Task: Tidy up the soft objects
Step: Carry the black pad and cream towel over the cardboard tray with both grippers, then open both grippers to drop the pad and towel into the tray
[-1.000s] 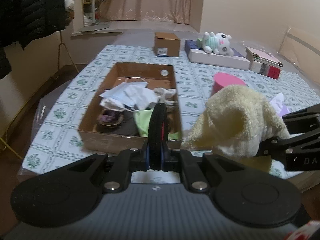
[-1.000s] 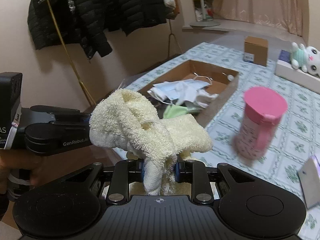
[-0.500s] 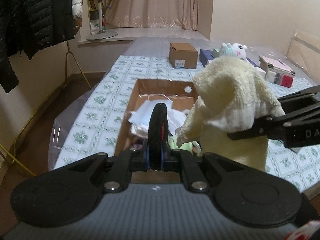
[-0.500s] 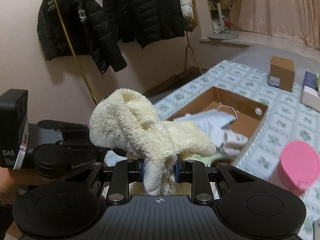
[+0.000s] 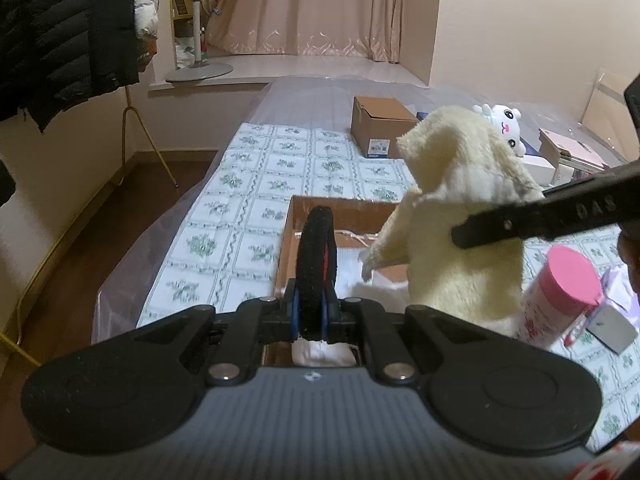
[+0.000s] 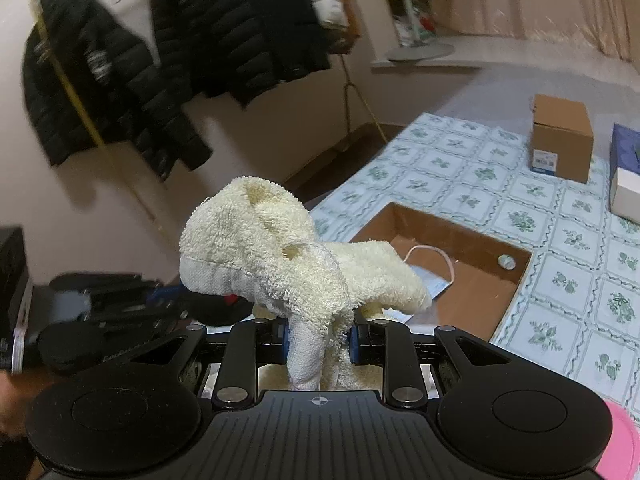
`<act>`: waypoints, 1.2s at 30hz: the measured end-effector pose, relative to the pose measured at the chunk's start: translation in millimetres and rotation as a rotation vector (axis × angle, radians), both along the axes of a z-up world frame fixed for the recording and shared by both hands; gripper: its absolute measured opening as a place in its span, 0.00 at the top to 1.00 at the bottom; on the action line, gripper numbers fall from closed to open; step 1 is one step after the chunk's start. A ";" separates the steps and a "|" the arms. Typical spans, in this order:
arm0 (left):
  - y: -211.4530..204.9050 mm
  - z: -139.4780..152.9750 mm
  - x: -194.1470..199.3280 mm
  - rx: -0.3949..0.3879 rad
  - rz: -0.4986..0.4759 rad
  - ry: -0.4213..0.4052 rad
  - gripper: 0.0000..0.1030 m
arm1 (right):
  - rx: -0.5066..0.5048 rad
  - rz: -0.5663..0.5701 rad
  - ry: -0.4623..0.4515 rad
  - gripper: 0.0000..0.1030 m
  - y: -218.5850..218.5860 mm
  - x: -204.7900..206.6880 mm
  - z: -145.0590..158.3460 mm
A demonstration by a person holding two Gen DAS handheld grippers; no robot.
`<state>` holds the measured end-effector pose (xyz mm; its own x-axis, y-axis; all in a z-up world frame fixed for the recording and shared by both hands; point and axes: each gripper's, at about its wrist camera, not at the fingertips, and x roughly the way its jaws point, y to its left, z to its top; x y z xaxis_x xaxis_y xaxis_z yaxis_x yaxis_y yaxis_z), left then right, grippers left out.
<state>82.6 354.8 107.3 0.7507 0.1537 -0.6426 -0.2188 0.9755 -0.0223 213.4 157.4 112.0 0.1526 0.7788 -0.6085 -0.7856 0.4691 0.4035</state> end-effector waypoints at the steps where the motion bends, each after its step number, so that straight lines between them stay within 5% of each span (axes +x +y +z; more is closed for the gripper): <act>1: 2.4 -1.4 6.0 -0.005 -0.002 0.002 0.91 | -0.006 -0.011 0.005 0.75 2.4 7.0 -0.5; 7: 12.9 -16.0 41.0 -0.011 -0.021 0.027 0.91 | -0.051 -0.105 0.046 0.75 16.4 46.5 -17.0; 19: 31.6 -50.1 99.0 -0.050 -0.027 0.078 0.91 | 0.011 -0.308 0.345 0.75 23.6 109.7 -71.8; 23: 35.5 -59.3 110.3 -0.050 -0.027 0.093 0.91 | -0.013 -0.379 0.383 0.75 21.7 122.3 -88.2; 30: 37.9 -73.8 128.4 -0.035 -0.034 0.123 0.91 | -0.190 -0.378 0.169 0.75 33.2 120.9 -96.1; 36: 42.7 -80.0 143.7 -0.038 -0.046 0.137 0.91 | -0.375 -0.228 -0.090 0.75 65.5 105.2 -101.5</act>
